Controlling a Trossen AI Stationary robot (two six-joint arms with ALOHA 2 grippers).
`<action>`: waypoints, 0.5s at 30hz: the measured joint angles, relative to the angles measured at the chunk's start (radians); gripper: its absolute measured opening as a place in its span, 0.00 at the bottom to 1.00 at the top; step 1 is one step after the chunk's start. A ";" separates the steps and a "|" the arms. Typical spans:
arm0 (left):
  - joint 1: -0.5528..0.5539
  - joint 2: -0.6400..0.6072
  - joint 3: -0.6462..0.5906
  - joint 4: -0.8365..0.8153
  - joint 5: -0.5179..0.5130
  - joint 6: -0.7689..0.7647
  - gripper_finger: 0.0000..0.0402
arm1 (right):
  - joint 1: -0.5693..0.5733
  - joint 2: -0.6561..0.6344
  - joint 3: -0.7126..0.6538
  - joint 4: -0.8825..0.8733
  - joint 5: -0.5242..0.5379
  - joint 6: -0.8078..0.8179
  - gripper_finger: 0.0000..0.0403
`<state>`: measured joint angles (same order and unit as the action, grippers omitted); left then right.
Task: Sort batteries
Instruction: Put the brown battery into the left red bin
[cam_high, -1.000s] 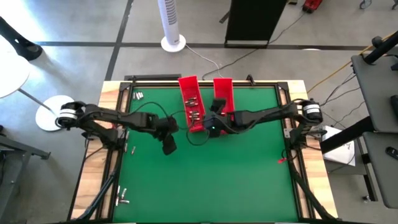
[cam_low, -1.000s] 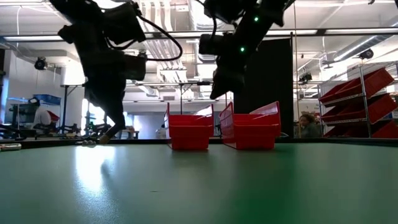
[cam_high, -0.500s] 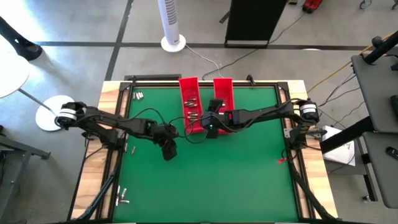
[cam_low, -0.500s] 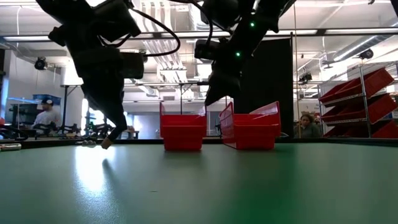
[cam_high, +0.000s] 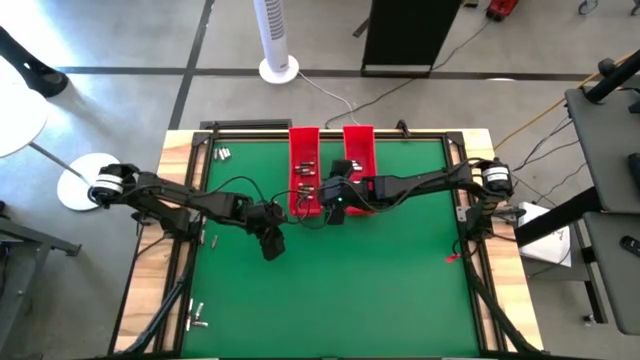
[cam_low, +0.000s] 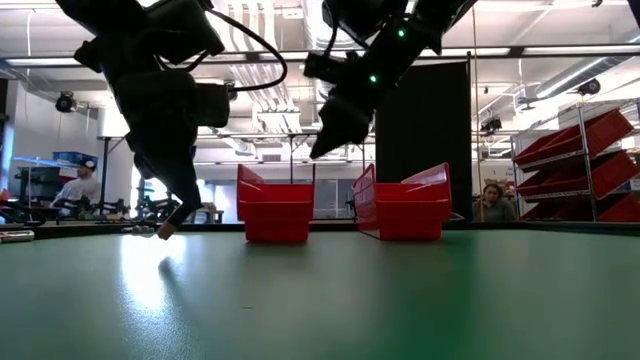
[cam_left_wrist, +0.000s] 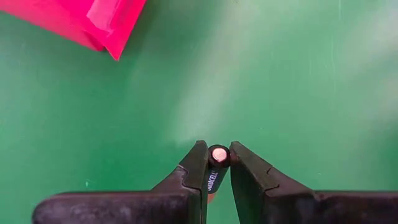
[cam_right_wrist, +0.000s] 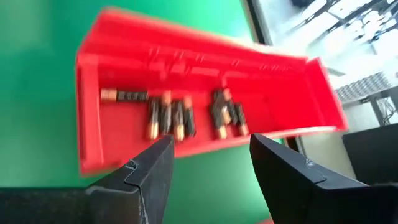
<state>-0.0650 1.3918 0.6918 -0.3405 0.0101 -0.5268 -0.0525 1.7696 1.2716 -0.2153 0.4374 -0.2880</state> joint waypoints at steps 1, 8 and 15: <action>0.000 0.000 0.000 0.000 0.000 -0.012 0.08 | 0.000 -0.004 0.000 0.016 0.000 -0.001 0.51; -0.028 0.000 0.001 -0.019 0.000 -0.031 0.08 | 0.037 -0.100 0.013 -0.034 0.010 0.012 0.51; -0.094 0.000 0.001 -0.014 -0.001 -0.033 0.08 | 0.213 -0.262 -0.016 -0.194 0.024 0.124 0.49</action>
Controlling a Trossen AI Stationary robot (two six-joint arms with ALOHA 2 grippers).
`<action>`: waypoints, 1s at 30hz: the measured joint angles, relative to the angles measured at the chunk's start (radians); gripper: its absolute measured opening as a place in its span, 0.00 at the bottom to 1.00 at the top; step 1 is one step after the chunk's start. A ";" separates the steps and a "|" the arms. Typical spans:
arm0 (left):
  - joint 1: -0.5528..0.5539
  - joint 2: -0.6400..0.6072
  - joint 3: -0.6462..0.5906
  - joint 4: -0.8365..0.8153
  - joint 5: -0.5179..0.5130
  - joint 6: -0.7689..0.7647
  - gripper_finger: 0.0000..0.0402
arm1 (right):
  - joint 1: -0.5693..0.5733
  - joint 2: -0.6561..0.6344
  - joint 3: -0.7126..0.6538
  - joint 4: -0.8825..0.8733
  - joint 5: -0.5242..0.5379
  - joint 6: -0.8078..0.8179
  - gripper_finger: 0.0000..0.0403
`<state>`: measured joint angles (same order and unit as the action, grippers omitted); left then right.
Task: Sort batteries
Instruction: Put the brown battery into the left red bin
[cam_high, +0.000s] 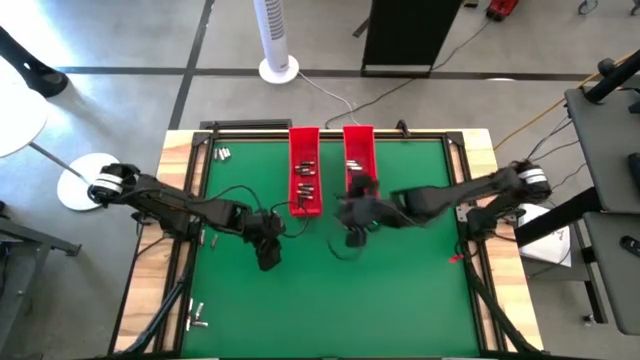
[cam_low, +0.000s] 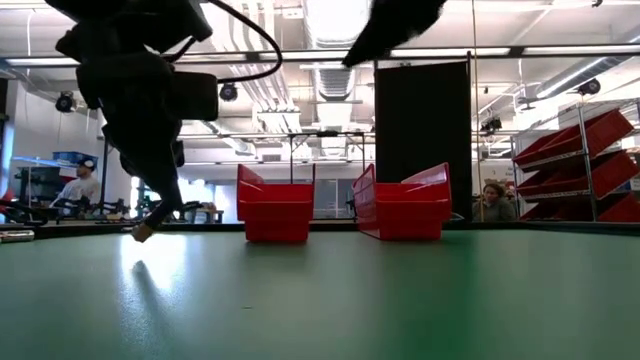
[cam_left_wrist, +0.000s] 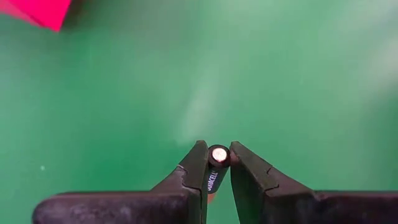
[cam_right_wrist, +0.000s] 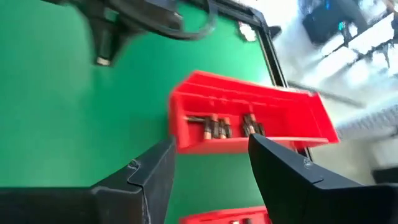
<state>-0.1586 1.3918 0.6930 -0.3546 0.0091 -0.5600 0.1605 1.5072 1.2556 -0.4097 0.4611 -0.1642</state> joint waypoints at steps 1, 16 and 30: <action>-0.007 0.000 0.000 0.007 -0.005 0.001 0.08 | 0.034 -0.021 -0.014 0.000 0.019 0.019 0.49; -0.031 0.100 0.000 0.049 -0.017 0.046 0.08 | 0.376 -0.058 -0.277 0.066 0.236 0.420 0.48; -0.052 0.185 0.002 0.100 0.012 0.047 0.08 | 0.420 -0.011 -0.324 0.086 0.379 0.559 0.58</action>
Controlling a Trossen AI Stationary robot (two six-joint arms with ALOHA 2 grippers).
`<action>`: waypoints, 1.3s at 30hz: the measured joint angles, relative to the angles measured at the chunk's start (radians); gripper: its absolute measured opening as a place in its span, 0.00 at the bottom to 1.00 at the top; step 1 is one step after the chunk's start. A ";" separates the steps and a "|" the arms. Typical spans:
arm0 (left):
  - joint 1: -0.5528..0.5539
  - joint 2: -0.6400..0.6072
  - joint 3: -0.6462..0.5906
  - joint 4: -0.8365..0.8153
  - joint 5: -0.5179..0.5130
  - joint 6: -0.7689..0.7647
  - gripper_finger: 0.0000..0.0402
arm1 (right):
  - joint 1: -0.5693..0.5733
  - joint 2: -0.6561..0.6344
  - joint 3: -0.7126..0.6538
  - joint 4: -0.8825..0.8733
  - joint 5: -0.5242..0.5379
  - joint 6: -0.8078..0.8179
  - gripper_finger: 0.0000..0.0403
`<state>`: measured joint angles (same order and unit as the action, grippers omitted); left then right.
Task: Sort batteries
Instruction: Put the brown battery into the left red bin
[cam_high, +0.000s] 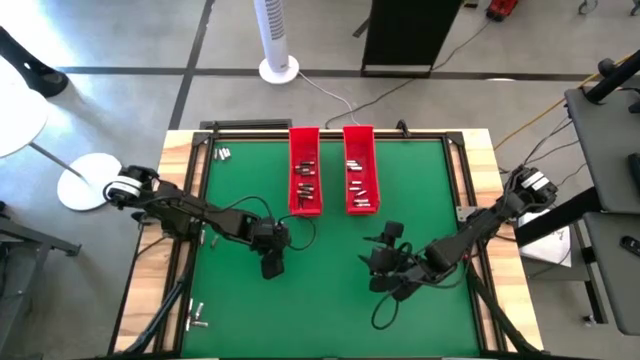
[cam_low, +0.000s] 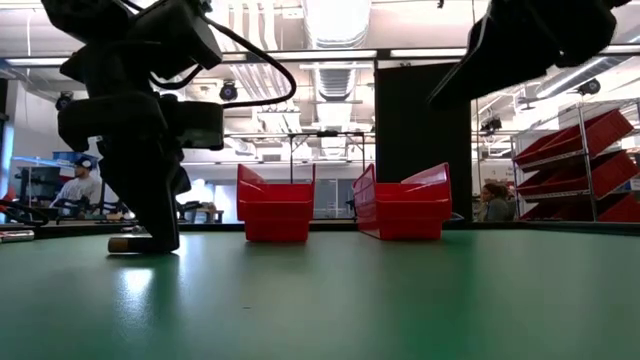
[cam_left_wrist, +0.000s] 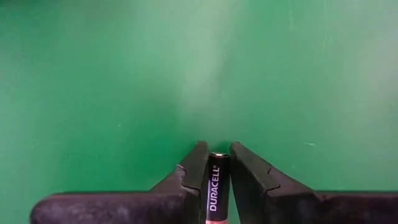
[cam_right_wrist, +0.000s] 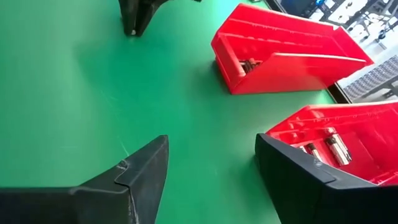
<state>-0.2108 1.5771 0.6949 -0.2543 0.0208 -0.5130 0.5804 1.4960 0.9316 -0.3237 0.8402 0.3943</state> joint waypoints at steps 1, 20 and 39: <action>0.000 0.000 0.000 0.002 -0.001 0.000 0.09 | 0.000 0.000 -0.004 -0.001 0.000 0.000 0.58; -0.167 -0.096 0.077 -0.155 -0.190 -0.043 0.31 | -0.005 0.000 -0.049 0.000 -0.001 0.084 0.60; -0.211 -0.057 -0.032 -0.030 -0.235 -0.079 0.29 | -0.011 0.000 -0.055 0.027 -0.009 0.087 0.56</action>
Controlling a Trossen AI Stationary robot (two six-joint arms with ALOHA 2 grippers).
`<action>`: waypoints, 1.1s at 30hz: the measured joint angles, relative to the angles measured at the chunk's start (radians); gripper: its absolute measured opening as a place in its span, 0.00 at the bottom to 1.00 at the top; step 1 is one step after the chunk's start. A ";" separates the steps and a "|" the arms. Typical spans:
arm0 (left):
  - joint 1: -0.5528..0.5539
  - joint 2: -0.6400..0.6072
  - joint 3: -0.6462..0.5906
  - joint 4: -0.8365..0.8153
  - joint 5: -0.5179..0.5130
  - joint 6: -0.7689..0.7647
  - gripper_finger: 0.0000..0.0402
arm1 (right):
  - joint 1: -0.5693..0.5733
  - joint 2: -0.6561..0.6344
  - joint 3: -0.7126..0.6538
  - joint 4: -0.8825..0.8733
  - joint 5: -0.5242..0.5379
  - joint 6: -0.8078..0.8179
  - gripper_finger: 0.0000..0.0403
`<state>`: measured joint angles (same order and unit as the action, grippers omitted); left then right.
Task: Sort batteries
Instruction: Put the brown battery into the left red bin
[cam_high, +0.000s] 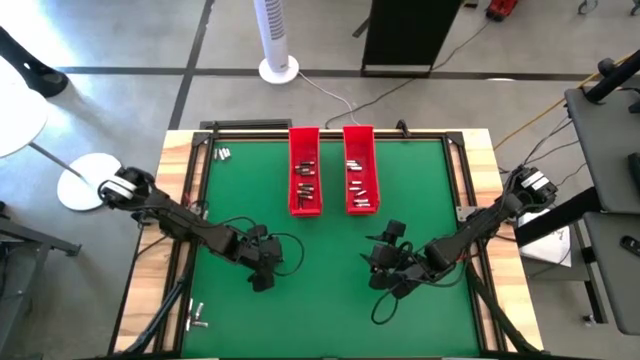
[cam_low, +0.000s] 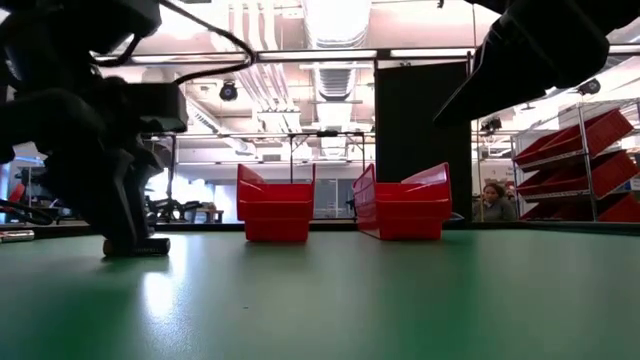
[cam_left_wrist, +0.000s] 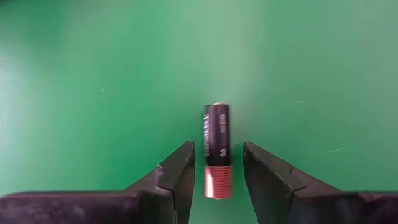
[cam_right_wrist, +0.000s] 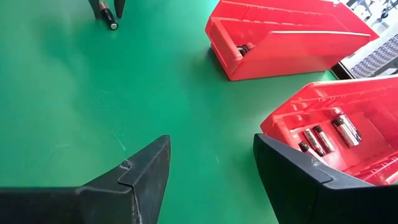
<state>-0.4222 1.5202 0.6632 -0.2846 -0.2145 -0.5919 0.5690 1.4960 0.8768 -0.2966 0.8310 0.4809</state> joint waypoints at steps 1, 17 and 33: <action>0.002 0.005 -0.003 0.001 -0.004 0.000 0.29 | 0.000 0.000 0.000 0.001 0.000 0.001 0.55; 0.009 0.092 -0.013 0.052 -0.027 0.028 0.18 | 0.000 0.000 -0.008 0.002 -0.027 0.000 0.55; 0.014 -0.059 -0.008 0.062 0.011 0.051 0.07 | 0.180 -0.234 -0.006 0.039 0.297 -0.148 0.59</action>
<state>-0.4078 1.4613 0.6553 -0.2228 -0.2033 -0.5405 0.7488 1.2615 0.8706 -0.2577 1.1285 0.3325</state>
